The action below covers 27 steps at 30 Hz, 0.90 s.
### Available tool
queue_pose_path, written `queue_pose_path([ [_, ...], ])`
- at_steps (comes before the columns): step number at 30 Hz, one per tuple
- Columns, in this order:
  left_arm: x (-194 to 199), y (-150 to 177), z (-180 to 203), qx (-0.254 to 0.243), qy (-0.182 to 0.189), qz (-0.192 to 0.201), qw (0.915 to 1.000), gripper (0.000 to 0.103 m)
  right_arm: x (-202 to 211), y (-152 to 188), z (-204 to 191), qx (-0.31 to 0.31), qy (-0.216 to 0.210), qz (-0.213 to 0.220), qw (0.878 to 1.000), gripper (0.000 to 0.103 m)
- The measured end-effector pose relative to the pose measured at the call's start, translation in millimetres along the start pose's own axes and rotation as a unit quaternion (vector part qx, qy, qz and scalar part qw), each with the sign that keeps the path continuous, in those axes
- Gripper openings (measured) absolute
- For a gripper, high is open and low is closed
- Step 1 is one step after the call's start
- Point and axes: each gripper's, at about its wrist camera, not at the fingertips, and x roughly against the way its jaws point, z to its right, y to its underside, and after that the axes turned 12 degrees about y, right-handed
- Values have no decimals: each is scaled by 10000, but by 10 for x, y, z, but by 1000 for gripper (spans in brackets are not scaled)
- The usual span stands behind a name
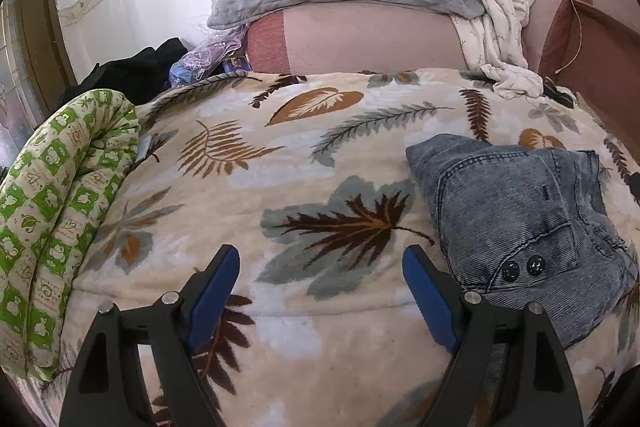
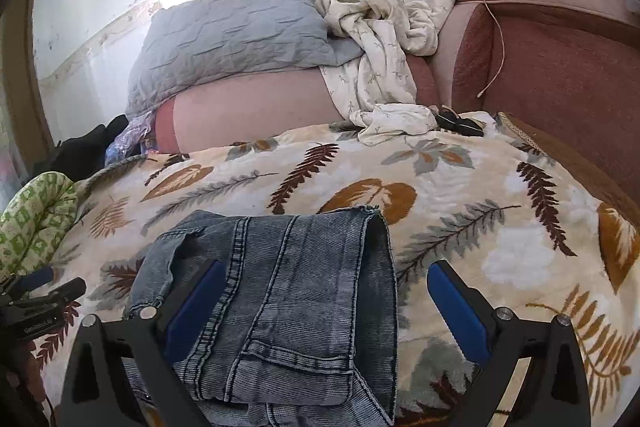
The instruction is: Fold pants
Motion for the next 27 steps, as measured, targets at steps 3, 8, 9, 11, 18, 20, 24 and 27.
queue_pose_path([
  [3,-33,13,15,-21,-23,-50,10000,84,-25,-6,41,-77,4,-66,9999,102],
  [8,-54,18,29,-57,-45,-68,10000,84,-66,-21,103,-229,4,-149,9996,102],
  [9,-60,16,28,-59,-39,-76,9999,84,-77,-20,108,-247,7,-171,9995,102],
  [11,-62,16,25,-47,-37,-84,9999,84,-110,-19,112,-264,17,-226,9994,102],
  [18,-110,15,19,-16,-15,-156,9999,84,-185,-25,110,-266,-24,-338,9991,102],
  [20,-129,15,29,-12,17,-190,9998,84,-214,-31,110,-263,-23,-370,9990,102],
  [24,-155,22,64,-71,-1,-222,9997,84,-276,-38,146,-317,11,-441,9985,102],
  [27,-163,24,77,-104,5,-230,9997,84,-297,-40,158,-303,38,-447,9985,102],
])
